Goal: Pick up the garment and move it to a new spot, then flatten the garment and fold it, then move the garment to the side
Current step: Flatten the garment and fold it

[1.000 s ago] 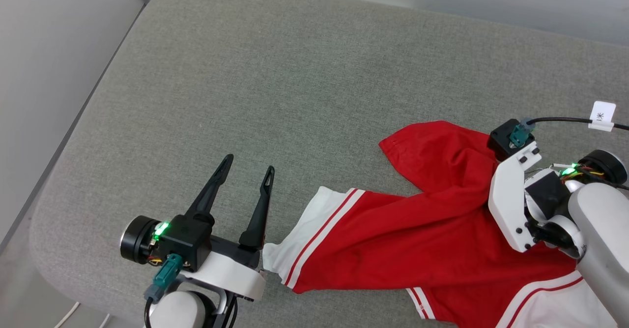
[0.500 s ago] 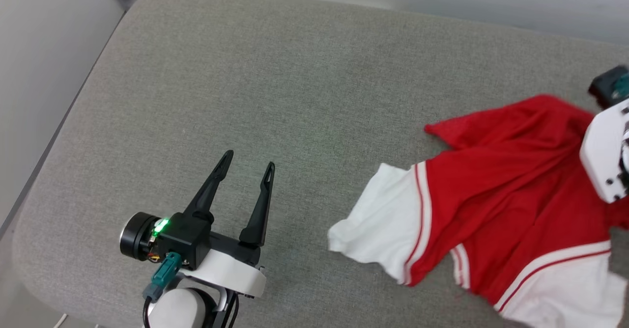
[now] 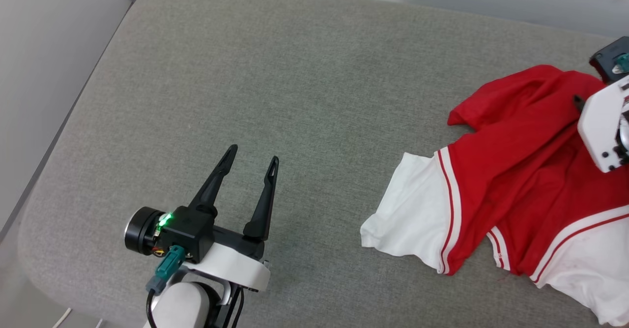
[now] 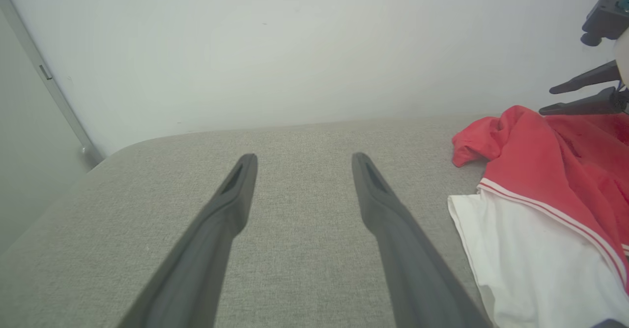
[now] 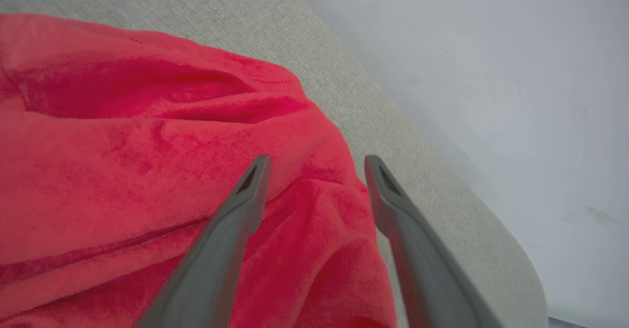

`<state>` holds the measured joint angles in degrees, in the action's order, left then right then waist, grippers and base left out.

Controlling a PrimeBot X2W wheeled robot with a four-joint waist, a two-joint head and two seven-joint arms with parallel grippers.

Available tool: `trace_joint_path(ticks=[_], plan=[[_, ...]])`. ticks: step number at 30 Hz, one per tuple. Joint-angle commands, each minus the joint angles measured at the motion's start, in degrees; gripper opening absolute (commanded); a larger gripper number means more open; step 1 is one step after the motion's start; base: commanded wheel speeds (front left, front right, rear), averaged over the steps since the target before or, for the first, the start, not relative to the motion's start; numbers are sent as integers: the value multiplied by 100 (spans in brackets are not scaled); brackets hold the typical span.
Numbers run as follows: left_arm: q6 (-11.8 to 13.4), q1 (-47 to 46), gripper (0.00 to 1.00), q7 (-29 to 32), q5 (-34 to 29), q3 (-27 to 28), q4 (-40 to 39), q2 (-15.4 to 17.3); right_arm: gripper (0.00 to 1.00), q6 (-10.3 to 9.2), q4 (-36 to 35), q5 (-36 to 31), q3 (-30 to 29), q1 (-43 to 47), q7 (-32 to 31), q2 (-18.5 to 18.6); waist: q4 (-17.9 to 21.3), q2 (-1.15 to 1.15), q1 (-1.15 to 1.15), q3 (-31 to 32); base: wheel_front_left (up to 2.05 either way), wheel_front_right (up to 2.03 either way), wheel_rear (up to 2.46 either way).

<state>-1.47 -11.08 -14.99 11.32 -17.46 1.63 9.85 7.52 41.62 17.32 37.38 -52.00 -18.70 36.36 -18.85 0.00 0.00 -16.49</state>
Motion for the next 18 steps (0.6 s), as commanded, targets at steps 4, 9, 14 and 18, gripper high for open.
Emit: trace_joint_path(ticks=[4,9,14,18], plan=[[-46,70,100,-28,-24,116,40,-21,100,-6,248,163,-33,-197,611,-257,260,0,0,231,0,0,0],[-71,163,100,-27,40,275,64,-16,100,-5,289,359,-291,-193,1292,-532,555,0,0,437,0,0,0],[-84,340,100,-23,97,497,94,18,100,-5,105,468,-669,138,2057,-737,1035,0,0,733,0,0,0],[-109,486,100,-22,146,659,77,-2,100,-5,-281,543,-1215,666,2537,-852,1410,0,0,892,0,0,0]])
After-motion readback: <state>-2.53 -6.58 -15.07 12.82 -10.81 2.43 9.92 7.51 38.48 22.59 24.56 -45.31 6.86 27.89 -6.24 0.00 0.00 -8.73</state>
